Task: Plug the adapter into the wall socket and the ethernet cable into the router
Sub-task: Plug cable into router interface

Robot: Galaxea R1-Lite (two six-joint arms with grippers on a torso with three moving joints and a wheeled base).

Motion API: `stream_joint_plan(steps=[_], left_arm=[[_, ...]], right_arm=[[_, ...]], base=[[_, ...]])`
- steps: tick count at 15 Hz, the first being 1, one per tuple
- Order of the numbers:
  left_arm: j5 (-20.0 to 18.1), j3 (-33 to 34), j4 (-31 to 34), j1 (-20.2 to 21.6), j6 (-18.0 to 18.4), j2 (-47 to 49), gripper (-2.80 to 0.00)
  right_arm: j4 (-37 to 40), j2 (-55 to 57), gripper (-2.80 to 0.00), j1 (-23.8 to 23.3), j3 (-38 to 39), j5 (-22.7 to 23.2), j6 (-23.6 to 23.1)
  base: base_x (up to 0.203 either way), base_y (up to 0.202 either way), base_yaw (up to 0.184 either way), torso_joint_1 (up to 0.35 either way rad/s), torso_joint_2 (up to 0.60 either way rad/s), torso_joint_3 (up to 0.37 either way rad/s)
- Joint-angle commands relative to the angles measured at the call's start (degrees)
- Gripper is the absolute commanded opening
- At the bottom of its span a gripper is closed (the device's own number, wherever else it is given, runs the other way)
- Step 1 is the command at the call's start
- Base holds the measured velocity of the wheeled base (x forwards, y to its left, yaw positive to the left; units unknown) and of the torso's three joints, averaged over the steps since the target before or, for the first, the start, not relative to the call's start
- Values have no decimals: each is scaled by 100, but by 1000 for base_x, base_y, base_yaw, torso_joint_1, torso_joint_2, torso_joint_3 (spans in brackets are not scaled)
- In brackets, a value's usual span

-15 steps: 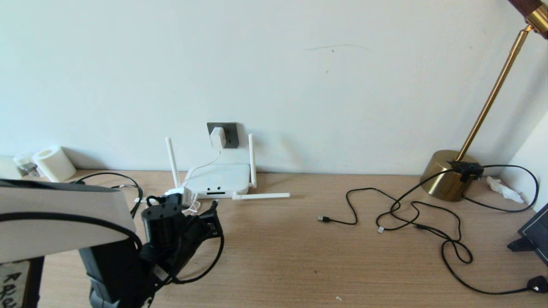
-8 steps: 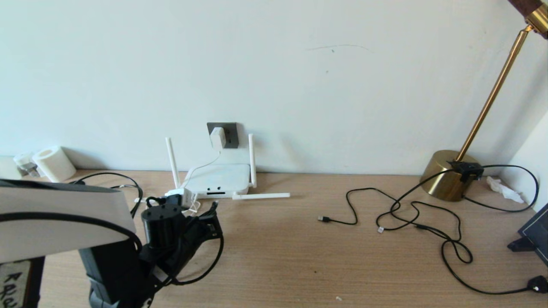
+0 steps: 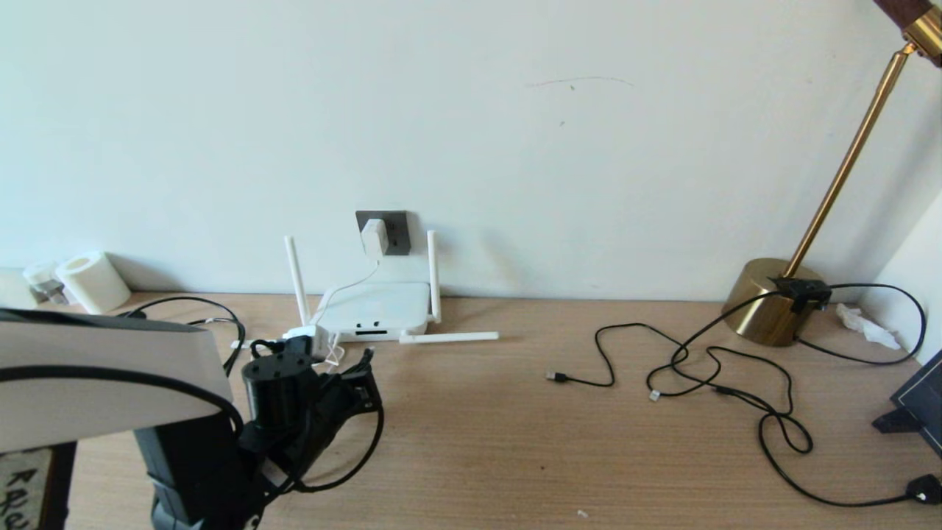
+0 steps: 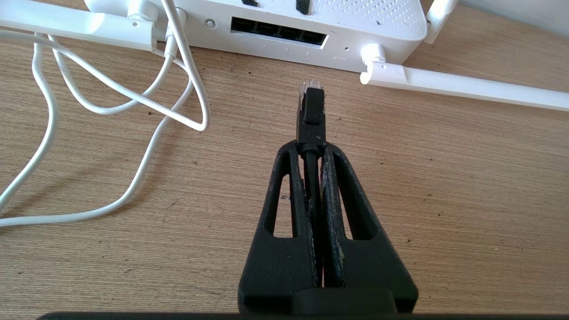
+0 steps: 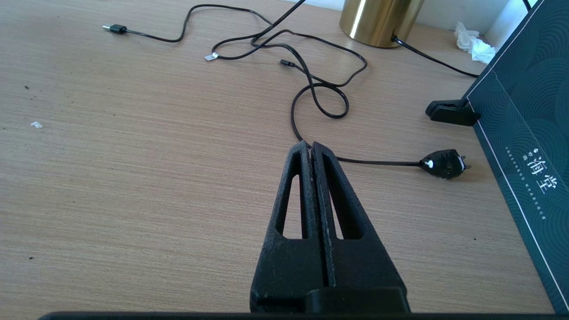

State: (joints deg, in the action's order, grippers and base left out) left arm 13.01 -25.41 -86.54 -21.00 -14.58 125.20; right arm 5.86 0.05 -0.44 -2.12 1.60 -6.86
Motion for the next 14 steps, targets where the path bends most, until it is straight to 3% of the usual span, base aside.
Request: stream_joint_plan(steps=[1, 14], left_arm=[[9, 0, -47, 0, -10, 13, -280], [-18, -35, -47, -9, 17, 13, -280]], right_arm=[[2, 4, -280, 0, 1, -1, -8], [2, 4, -280, 0, 1, -1, -8]], base=[[0, 0, 0, 0, 0, 0], [0, 0, 0, 0, 0, 0]])
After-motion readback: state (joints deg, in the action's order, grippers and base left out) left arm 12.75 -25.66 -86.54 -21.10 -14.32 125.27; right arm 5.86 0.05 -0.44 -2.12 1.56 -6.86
